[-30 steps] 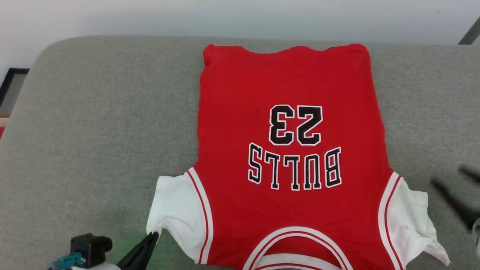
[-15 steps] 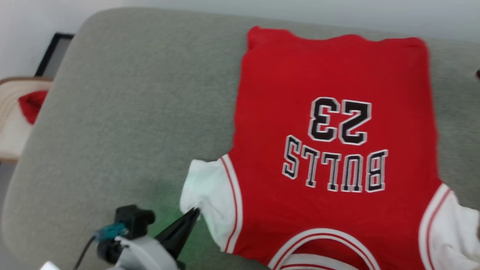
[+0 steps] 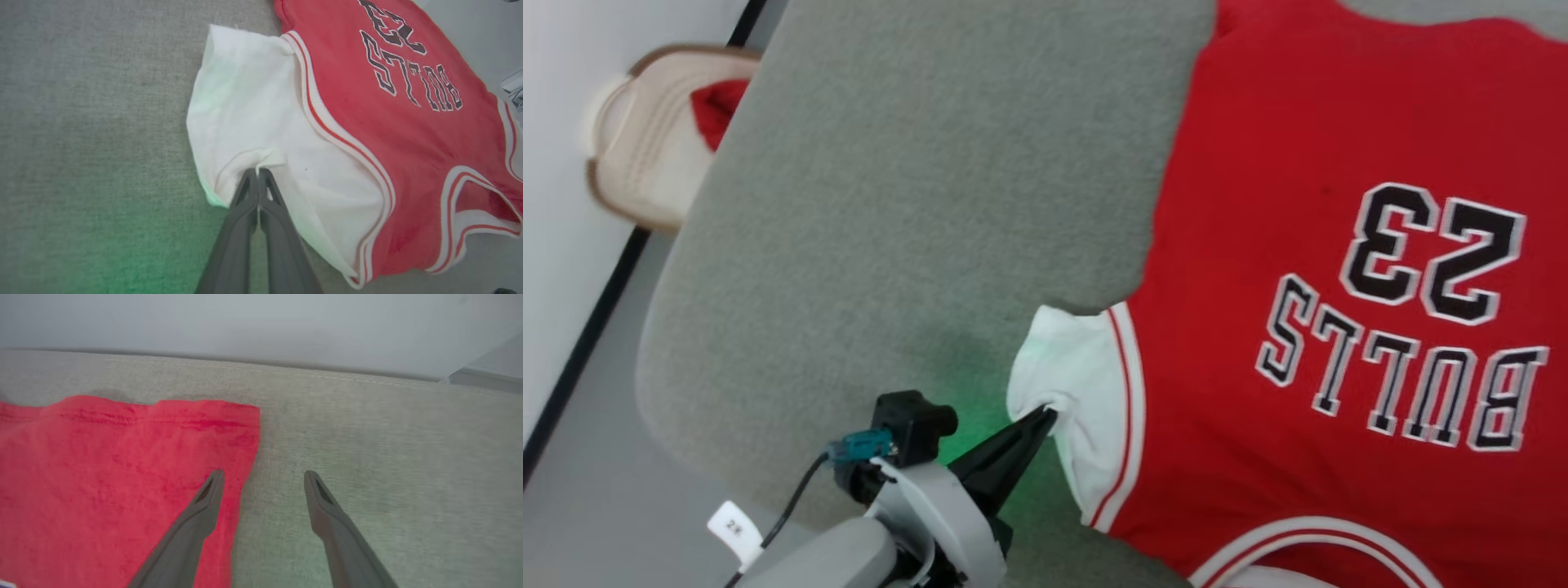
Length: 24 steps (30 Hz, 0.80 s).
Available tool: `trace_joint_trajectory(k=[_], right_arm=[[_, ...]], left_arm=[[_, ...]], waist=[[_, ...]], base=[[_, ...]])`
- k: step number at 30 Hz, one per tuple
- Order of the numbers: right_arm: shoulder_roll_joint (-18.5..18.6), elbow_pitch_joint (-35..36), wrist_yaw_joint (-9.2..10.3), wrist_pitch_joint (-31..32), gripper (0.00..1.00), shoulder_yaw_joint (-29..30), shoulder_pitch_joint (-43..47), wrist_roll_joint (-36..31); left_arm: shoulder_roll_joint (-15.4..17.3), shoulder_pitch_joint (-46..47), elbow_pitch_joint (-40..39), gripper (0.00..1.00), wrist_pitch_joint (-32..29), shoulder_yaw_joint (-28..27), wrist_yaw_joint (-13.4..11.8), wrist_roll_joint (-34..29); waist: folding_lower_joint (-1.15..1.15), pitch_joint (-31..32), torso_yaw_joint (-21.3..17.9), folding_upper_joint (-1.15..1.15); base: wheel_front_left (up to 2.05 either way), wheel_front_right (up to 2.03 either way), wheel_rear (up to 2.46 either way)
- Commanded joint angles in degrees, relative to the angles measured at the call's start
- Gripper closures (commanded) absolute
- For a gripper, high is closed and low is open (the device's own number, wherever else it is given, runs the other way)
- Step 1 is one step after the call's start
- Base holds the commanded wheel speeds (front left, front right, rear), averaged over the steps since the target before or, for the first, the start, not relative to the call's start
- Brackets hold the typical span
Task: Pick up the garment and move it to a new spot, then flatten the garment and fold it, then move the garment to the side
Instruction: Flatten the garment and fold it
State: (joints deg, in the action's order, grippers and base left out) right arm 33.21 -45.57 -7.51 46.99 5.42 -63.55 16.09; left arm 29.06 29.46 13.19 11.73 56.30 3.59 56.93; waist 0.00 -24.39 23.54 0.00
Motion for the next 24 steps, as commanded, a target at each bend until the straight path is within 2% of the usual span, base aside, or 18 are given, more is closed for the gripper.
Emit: trace_joint_trajectory(k=[1,7,10,11,12,21,24], right_arm=[[-0.79,-1.53,0.04,0.02,0.0,2.18,-1.27,-1.35],[-2.43,-8.14,0.04,0.96,0.0,10.06,-3.32,-9.51],[-3.86,-11.07,0.01,3.59,0.0,12.51,-2.81,-13.1],[-4.33,-11.68,0.01,4.49,0.73,12.68,-2.59,-14.06],[-4.91,-11.97,-0.02,5.33,1.0,12.39,-2.41,-14.84],[-6.75,-10.02,-0.09,5.97,1.0,10.38,-2.02,-15.23],[-7.46,-8.49,-0.1,5.79,1.0,6.92,-1.92,-12.78]], left_arm=[[-0.81,0.96,0.68,1.0,0.38,0.1,0.54,-0.29],[-3.26,2.22,3.81,1.0,0.99,0.99,2.04,-0.37],[-3.71,2.43,5.32,1.0,1.23,1.19,2.47,-0.14],[-3.87,2.44,5.74,1.0,1.34,1.22,2.51,0.04],[-3.98,2.48,6.14,1.0,1.45,1.25,2.71,0.13],[-3.73,2.64,9.52,1.0,2.0,0.77,3.01,1.04],[-3.0,2.35,10.45,1.0,2.35,0.2,3.13,1.3]], waist=[[0.0,-4.75,4.84,0.0],[0.0,-6.32,6.82,0.0],[0.0,-6.43,7.15,0.0],[0.0,-6.43,7.21,0.0],[0.0,-6.45,7.22,0.0],[0.0,-4.85,5.29,0.0],[0.0,-3.18,3.68,0.0]], base=[[0.0,0.0,0.0],[0.0,0.0,0.0],[0.0,0.0,0.0],[0.0,0.0,0.0],[0.0,0.0,0.0],[0.0,0.0,0.0],[0.0,0.0,0.0]])
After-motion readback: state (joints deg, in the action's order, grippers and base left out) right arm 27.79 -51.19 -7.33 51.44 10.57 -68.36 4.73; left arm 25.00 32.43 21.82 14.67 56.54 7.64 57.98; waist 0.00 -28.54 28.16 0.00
